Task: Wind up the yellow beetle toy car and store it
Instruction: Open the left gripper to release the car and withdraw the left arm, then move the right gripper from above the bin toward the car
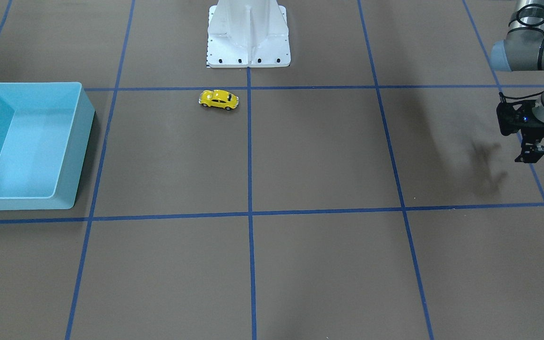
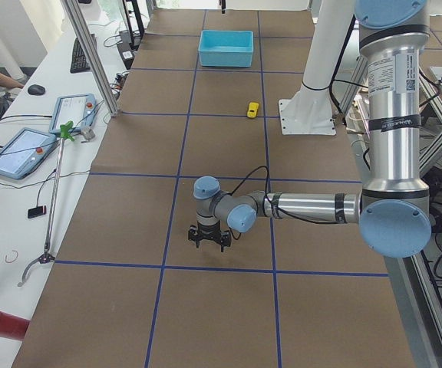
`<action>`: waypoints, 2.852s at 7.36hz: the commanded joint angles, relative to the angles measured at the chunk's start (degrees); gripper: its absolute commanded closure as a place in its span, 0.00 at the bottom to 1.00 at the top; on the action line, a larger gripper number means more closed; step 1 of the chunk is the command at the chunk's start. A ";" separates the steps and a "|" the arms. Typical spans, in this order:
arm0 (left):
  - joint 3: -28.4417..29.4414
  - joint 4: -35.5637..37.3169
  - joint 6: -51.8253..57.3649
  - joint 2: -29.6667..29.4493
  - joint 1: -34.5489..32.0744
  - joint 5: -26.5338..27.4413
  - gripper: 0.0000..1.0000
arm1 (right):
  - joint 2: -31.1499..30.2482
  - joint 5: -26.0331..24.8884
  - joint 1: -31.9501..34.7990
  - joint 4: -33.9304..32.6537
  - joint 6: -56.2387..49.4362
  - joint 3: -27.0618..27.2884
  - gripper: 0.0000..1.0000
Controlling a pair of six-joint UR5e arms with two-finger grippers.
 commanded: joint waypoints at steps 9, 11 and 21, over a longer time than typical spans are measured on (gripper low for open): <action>-0.17 2.81 -69.64 -7.51 -14.34 -12.94 0.00 | 1.00 2.19 -1.22 7.21 -0.44 5.00 0.00; 5.24 3.07 -70.14 -10.06 -21.23 -13.90 0.00 | 2.67 5.60 -4.30 6.25 0.00 9.84 0.00; -1.92 13.92 -69.70 -1.81 -28.14 -21.82 0.00 | 9.18 13.11 -27.83 10.99 6.11 26.09 0.00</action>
